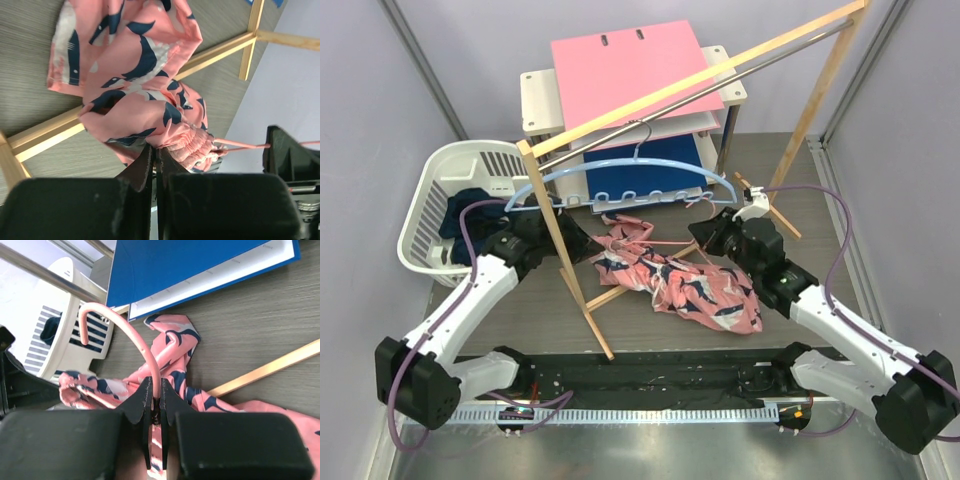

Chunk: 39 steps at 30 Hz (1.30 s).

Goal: Remove the shorts from the hanger

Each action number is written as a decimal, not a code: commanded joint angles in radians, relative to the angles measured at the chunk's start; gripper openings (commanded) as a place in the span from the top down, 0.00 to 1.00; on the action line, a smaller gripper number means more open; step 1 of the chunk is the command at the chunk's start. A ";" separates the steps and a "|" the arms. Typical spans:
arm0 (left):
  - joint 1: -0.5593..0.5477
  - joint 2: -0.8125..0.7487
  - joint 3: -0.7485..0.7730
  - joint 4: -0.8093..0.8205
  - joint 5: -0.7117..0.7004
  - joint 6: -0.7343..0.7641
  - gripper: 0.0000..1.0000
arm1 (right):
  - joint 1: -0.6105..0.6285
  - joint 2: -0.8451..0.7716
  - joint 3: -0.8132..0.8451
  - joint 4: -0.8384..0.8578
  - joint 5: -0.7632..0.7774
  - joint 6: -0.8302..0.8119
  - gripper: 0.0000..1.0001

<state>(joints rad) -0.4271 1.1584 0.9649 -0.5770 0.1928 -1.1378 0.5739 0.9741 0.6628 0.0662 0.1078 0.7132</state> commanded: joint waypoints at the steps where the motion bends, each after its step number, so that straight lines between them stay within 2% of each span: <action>1: 0.068 -0.069 0.031 -0.050 -0.073 0.035 1.00 | -0.009 -0.081 -0.025 0.003 0.004 -0.004 0.99; 7: 0.142 -0.094 0.031 -0.089 -0.050 0.061 1.00 | -0.011 -0.184 -0.081 -0.043 0.029 -0.004 0.99; 14: 0.171 -0.101 0.011 -0.098 -0.006 0.079 1.00 | -0.032 -0.270 -0.120 -0.091 0.081 0.048 0.99; 19: 0.168 -0.103 -0.095 0.015 0.114 0.003 1.00 | -0.049 -0.235 -0.086 -0.083 0.047 0.098 0.99; 23: 0.149 -0.092 -0.164 0.081 0.180 -0.049 1.00 | -0.048 -0.213 -0.144 0.152 -0.054 0.144 0.99; 28: 0.090 -0.062 -0.184 0.098 0.189 -0.066 1.00 | -0.049 -0.199 -0.178 0.312 -0.183 0.169 0.99; 34: 0.068 -0.037 -0.186 0.154 0.201 -0.097 1.00 | -0.048 -0.157 -0.248 0.526 -0.345 0.226 0.99; 39: 0.065 -0.022 -0.198 0.181 0.217 -0.111 1.00 | -0.049 -0.138 -0.272 0.694 -0.370 0.316 0.99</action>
<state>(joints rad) -0.3565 1.1275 0.7773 -0.4671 0.3687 -1.2263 0.5278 0.8341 0.3985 0.5114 -0.2039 0.9371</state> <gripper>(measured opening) 0.005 0.107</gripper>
